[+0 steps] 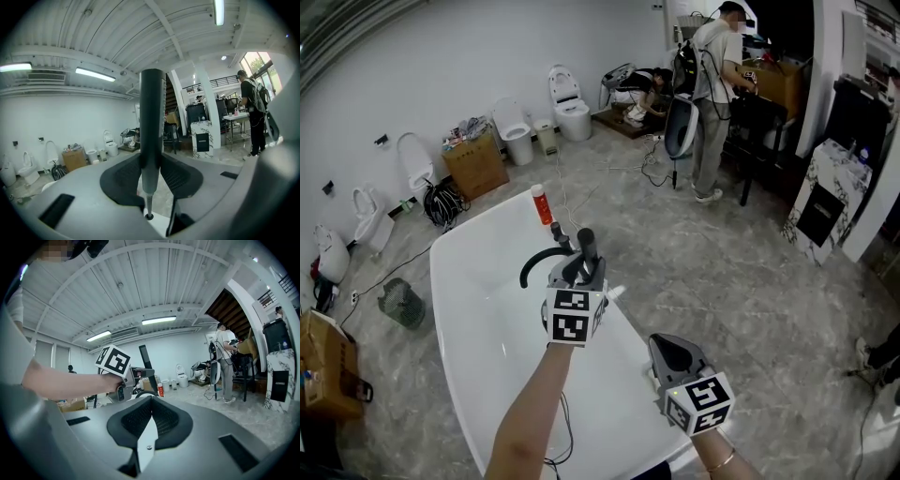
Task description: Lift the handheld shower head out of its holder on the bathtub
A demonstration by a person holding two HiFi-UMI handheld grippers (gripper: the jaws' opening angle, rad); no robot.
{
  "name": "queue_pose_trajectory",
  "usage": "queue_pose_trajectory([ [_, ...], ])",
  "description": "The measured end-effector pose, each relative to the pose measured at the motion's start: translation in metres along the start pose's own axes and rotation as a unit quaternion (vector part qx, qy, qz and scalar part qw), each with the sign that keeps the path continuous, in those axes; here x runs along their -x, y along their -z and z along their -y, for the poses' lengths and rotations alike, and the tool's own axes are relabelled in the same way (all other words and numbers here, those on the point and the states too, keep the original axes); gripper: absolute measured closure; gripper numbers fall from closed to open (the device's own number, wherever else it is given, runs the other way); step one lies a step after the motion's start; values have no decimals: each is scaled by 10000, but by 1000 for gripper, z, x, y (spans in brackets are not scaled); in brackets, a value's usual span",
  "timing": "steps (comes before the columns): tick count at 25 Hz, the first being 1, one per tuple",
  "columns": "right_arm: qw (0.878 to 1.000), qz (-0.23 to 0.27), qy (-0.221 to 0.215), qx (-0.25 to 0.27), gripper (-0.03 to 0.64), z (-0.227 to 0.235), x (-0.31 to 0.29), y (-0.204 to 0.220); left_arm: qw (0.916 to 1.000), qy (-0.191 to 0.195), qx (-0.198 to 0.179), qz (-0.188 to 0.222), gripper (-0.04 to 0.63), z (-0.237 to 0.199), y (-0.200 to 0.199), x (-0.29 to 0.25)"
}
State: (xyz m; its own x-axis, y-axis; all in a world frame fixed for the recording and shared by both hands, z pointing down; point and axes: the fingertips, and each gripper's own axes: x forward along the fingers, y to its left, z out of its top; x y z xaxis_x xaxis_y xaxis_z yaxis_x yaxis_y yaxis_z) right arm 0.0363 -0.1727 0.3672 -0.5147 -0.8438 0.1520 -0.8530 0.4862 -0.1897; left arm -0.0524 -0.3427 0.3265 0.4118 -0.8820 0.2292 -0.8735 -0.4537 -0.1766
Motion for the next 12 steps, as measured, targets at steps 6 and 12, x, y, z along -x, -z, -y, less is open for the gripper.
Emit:
queue_pose_trajectory([
  [6,10000,20,-65,34,611,-10,4,-3,10000,8,-8,-10,454,0,1,8],
  [12,9999,34,16,150,612,-10,9,-1,10000,19,-5,36,454,4,1,11],
])
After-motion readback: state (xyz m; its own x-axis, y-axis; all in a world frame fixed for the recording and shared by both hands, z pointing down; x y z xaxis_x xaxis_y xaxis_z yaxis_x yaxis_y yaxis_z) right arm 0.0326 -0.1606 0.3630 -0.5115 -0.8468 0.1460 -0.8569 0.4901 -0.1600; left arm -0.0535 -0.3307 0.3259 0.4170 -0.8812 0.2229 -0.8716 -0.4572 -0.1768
